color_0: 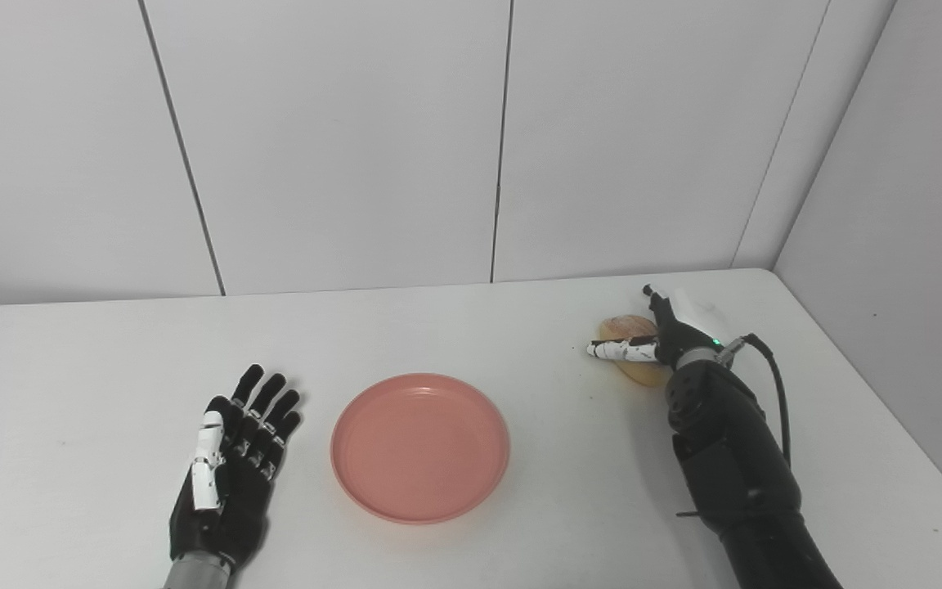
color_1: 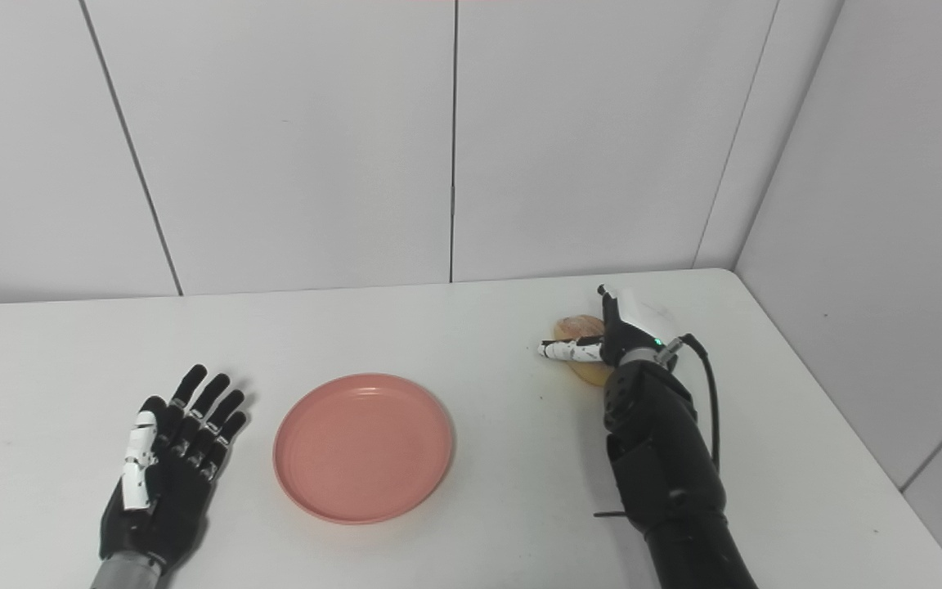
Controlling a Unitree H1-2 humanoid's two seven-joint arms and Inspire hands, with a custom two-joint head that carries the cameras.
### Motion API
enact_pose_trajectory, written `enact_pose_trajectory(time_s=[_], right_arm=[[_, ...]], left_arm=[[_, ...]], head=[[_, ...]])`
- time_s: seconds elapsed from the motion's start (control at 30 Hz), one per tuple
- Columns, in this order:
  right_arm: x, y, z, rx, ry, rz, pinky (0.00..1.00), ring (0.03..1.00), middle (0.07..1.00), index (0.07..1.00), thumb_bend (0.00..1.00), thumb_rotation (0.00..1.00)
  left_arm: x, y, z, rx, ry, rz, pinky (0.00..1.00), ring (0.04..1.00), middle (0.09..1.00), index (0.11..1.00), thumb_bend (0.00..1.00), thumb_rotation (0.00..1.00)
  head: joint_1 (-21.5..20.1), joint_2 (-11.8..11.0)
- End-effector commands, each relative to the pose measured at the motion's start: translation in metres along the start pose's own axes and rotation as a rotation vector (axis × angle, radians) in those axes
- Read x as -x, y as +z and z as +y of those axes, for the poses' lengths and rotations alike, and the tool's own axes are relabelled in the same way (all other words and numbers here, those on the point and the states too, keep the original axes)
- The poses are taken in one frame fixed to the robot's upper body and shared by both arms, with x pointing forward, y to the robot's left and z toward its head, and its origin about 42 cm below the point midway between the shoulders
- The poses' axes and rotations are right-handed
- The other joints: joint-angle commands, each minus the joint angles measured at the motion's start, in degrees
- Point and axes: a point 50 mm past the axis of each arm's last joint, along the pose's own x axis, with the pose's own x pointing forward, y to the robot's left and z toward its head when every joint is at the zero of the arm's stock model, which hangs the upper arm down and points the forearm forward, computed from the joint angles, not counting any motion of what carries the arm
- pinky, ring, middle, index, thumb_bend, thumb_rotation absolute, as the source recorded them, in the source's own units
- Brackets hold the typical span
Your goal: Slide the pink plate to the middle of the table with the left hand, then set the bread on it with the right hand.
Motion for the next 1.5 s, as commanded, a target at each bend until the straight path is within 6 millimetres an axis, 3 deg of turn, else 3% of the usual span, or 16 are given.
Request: enact_pose_trajectory(time_s=[0.0,0.3,0.4,0.53,0.6,0.67,0.9,1.47], right_arm=[[-0.006,0.010,-0.026,0.021,-0.072,-0.021,0.56,0.744,0.842,0.866,0.82,0.35],[-0.005,0.003,-0.030,0.057,-0.086,-0.015,0.49,0.632,0.714,0.807,0.82,0.25],[-0.006,0.001,-0.030,0.090,-0.074,-0.007,0.48,0.608,0.684,0.729,0.79,0.24],[-0.008,-0.001,-0.029,0.117,-0.056,0.003,0.39,0.482,0.567,0.600,0.77,0.21],[-0.008,-0.002,-0.027,0.120,-0.045,0.005,0.33,0.389,0.477,0.517,0.59,0.16],[-0.008,-0.002,-0.026,0.118,-0.033,0.004,0.32,0.373,0.452,0.490,0.52,0.15],[-0.006,0.001,-0.025,0.079,0.002,0.006,0.34,0.402,0.477,0.486,0.50,0.14],[0.004,0.011,-0.032,-0.011,-0.055,-0.073,0.32,0.388,0.436,0.480,0.50,0.14]], left_arm=[[0.009,-0.014,0.009,0.013,0.050,0.074,0.97,0.917,0.928,0.923,0.32,1.00],[0.009,-0.014,0.008,0.012,0.048,0.076,0.96,0.915,0.927,0.924,0.32,1.00],[0.009,-0.014,0.008,0.013,0.042,0.074,0.97,0.920,0.930,0.926,0.32,1.00],[0.008,-0.015,0.008,0.009,0.046,0.072,0.96,0.916,0.926,0.921,0.32,1.00],[0.008,-0.015,0.007,0.007,0.047,0.073,0.97,0.918,0.927,0.923,0.33,1.00],[0.008,-0.015,0.007,0.010,0.050,0.074,0.97,0.917,0.926,0.923,0.33,1.00],[0.008,-0.016,0.007,0.010,0.039,0.071,0.97,0.922,0.932,0.932,0.33,1.00],[0.008,-0.017,0.005,0.013,0.042,0.068,0.95,0.913,0.924,0.922,0.34,1.00]], head=[[0.03,0.08],[0.27,0.13],[0.36,0.11],[0.53,0.12],[0.58,0.10],[0.59,0.09],[0.94,0.17],[2.01,0.30]])
